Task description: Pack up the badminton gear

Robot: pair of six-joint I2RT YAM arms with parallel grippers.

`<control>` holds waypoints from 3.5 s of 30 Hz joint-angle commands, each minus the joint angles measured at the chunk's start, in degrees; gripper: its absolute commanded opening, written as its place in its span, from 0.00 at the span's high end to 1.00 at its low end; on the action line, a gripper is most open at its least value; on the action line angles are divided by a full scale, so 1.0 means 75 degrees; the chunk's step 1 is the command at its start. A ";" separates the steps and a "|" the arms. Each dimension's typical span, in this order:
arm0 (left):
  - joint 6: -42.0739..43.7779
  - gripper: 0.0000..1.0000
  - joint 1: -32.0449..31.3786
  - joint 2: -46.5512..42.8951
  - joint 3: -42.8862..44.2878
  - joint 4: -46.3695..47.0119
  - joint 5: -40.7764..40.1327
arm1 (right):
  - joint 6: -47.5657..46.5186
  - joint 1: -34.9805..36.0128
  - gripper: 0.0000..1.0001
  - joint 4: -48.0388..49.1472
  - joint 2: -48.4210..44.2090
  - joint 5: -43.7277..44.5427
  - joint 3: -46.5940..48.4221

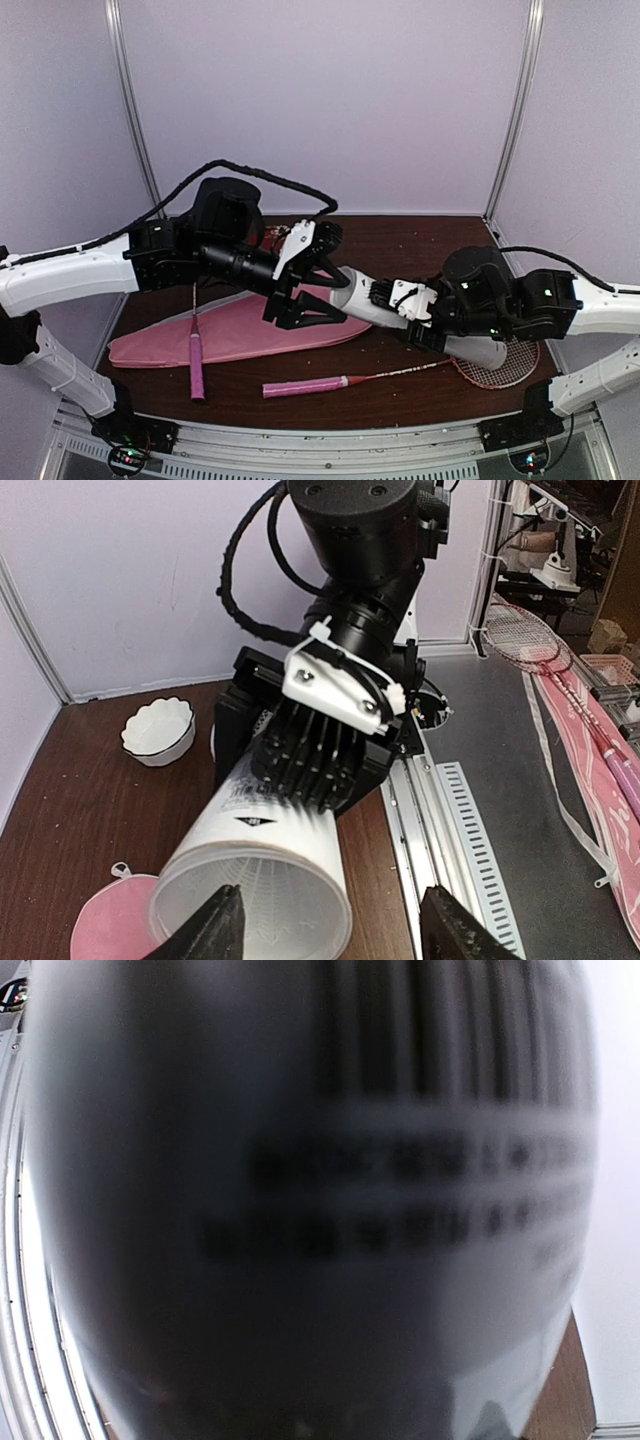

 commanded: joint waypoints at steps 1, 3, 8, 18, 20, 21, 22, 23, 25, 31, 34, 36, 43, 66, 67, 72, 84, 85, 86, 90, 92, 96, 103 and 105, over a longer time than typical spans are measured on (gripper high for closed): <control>0.0056 0.37 -0.0075 0.0428 0.0142 0.0365 -0.0001 | -0.0115 0.0158 0.72 0.0797 -0.0070 -0.0055 0.0274; 0.0019 0.37 -0.0075 0.0541 0.0107 0.0415 0.0051 | -0.0133 0.0149 0.72 0.0835 -0.0117 -0.0009 0.0284; -0.0154 0.36 -0.0075 0.0751 -0.0031 0.0763 0.0318 | -0.0206 0.0166 0.72 0.1000 -0.0278 0.0010 0.0272; -0.0084 0.30 -0.0063 0.0918 -0.0110 0.0591 0.0275 | -0.0225 0.0175 0.72 0.1112 -0.0493 0.0008 0.0195; -0.0008 0.30 -0.0080 0.0856 -0.0214 0.0576 0.0306 | -0.0194 0.0175 0.72 0.1166 -0.0550 0.0071 0.0173; 0.0017 0.30 -0.0086 0.0805 -0.0285 0.0573 0.0263 | -0.0162 0.0177 0.72 0.1193 -0.0574 0.0086 0.0170; 0.0056 0.30 -0.0087 0.0721 -0.0358 0.0568 0.0174 | -0.0129 0.0173 0.72 0.1200 -0.0582 0.0107 0.0162; 0.0113 0.30 -0.0087 0.0559 -0.0457 0.0530 -0.0015 | -0.0109 0.0170 0.72 0.1200 -0.0593 0.0145 0.0160; 0.0203 0.32 -0.0022 0.0235 -0.0614 0.0492 -0.0174 | -0.0076 0.0172 0.72 0.1122 -0.0561 0.0167 0.0168; 0.0568 0.38 0.0030 -0.0267 -0.0621 -0.0096 -0.0487 | 0.0007 0.0177 0.72 0.0993 -0.0548 0.0237 0.0177; 0.0606 0.39 0.0003 -0.0109 -0.0501 -0.0134 -0.0240 | 0.0019 0.0176 0.72 0.1024 -0.0488 0.0241 0.0214; 0.0666 0.39 -0.0101 0.0084 -0.0364 -0.0156 -0.0199 | 0.0024 0.0174 0.72 0.1003 -0.0390 0.0200 0.0330; 0.0848 0.39 -0.0368 0.0552 0.0071 -0.0261 -0.0341 | -0.0011 0.0181 0.72 0.0953 -0.0306 0.0177 0.0544; -0.1249 0.07 0.1448 -0.1871 -0.1810 0.1661 -0.2166 | 0.3428 -0.3183 0.70 0.0500 0.1230 -0.0822 0.1925; -0.1302 0.07 0.1459 -0.1838 -0.1854 0.1681 -0.2260 | 0.3702 -0.3493 0.70 0.0461 0.1471 -0.0903 0.2136; -0.1645 0.06 0.1489 -0.1682 -0.2009 0.1761 -0.2540 | 0.4701 -0.4857 0.66 0.0466 0.3003 -0.1629 0.3147; -0.2134 0.05 0.1565 -0.1617 -0.2268 0.1719 -0.2930 | 0.4954 -0.6399 0.57 -0.1200 0.7667 -0.2690 0.7095; -0.2145 0.05 0.1566 -0.1607 -0.2281 0.1711 -0.2947 | 0.4967 -0.6466 0.57 -0.1404 0.7924 -0.2672 0.7400; -0.2166 0.05 0.1566 -0.1600 -0.2310 0.1690 -0.3019 | 0.4973 -0.6534 0.57 -0.1567 0.8217 -0.2643 0.7712; -0.2248 0.05 0.1597 -0.1635 -0.2392 0.1618 -0.3334 | 0.4937 -0.6645 0.53 -0.1979 0.9060 -0.2226 0.8596; -0.2322 0.05 0.1632 -0.1622 -0.2405 0.1485 -0.3626 | 0.4890 -0.6680 0.49 -0.2007 0.9324 -0.2098 0.8820; -0.2595 0.04 0.1900 -0.1545 -0.2389 0.1115 -0.4044 | 0.4870 -0.6734 0.42 -0.1968 0.9700 -0.1753 0.9096; -0.2858 0.03 0.2298 -0.1629 -0.2564 0.0883 -0.4039 | 0.4704 -0.6814 0.24 -0.1985 1.0001 -0.1480 0.9255; -0.2892 0.02 0.2327 -0.1612 -0.2589 0.0830 -0.4084 | 0.4667 -0.6826 0.18 -0.1957 0.9964 -0.1350 0.9254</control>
